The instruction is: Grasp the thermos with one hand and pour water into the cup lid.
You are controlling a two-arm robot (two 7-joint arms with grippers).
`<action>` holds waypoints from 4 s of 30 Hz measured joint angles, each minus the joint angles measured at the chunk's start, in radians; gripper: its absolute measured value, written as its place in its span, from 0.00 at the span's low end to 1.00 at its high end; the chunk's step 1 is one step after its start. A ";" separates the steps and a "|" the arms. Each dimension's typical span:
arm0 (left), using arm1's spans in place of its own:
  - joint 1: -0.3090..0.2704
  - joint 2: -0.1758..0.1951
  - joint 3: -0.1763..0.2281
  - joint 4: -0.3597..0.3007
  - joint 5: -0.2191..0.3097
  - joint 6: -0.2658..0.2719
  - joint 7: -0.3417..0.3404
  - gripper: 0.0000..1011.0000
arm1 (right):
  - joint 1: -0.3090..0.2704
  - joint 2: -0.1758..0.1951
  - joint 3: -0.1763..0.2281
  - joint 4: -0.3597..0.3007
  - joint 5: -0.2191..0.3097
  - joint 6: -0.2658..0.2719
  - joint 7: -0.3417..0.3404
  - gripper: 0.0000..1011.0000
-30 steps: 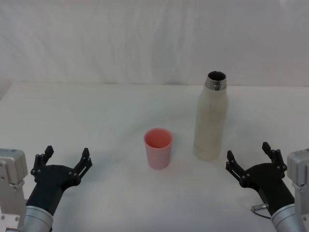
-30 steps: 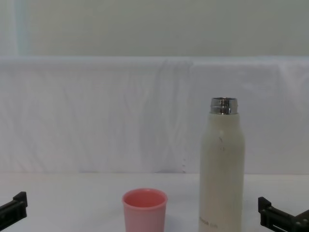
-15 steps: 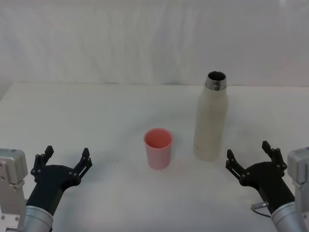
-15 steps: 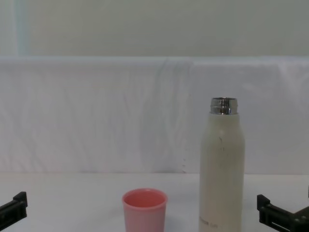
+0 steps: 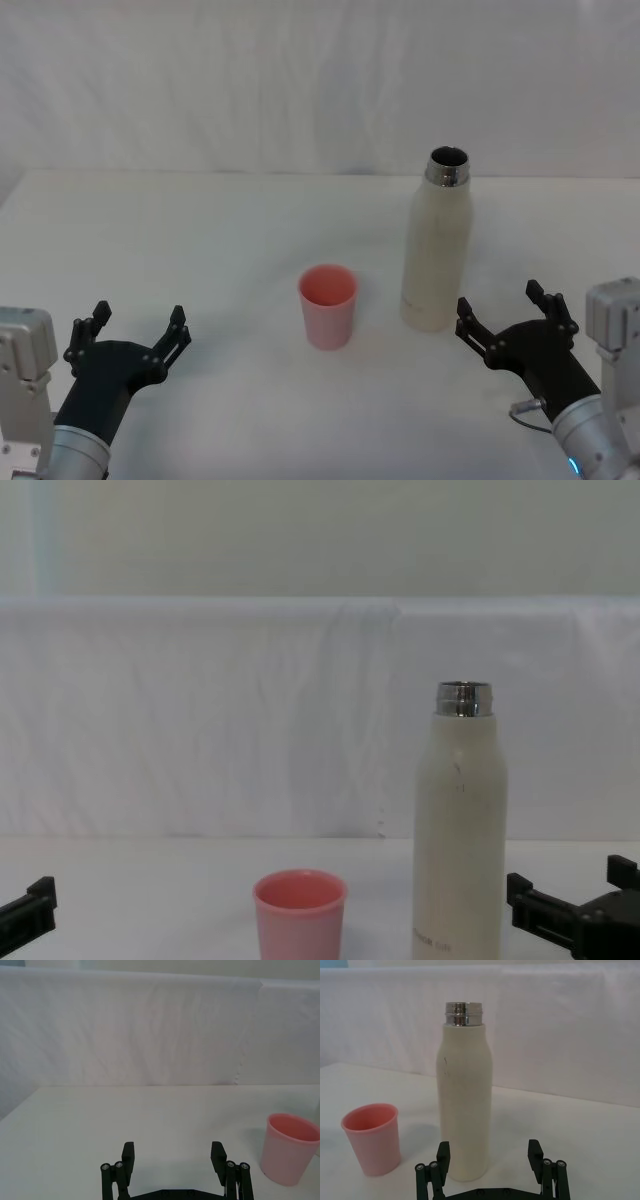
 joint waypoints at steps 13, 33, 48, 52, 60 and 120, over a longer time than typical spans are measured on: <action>0.000 0.000 0.000 0.000 0.000 0.000 0.000 0.99 | 0.072 -0.016 0.008 0.055 0.015 0.043 0.066 0.99; 0.000 0.000 0.000 0.000 0.000 0.000 0.000 0.99 | 0.160 -0.026 -0.015 0.108 0.025 0.080 0.089 0.99; 0.000 0.000 0.000 0.000 0.000 0.000 0.000 0.99 | 0.192 -0.030 -0.026 0.132 0.024 0.091 0.090 0.99; 0.000 0.000 0.000 0.000 0.000 0.000 0.000 0.99 | 0.200 -0.034 -0.027 0.137 0.025 0.094 0.089 0.99; 0.000 0.000 0.000 0.000 0.000 0.000 0.000 0.99 | 0.210 -0.039 -0.028 0.144 0.027 0.099 0.085 0.99; 0.000 0.000 0.000 0.000 0.000 0.000 0.000 0.99 | 0.325 -0.068 -0.041 0.273 0.004 0.103 0.078 0.99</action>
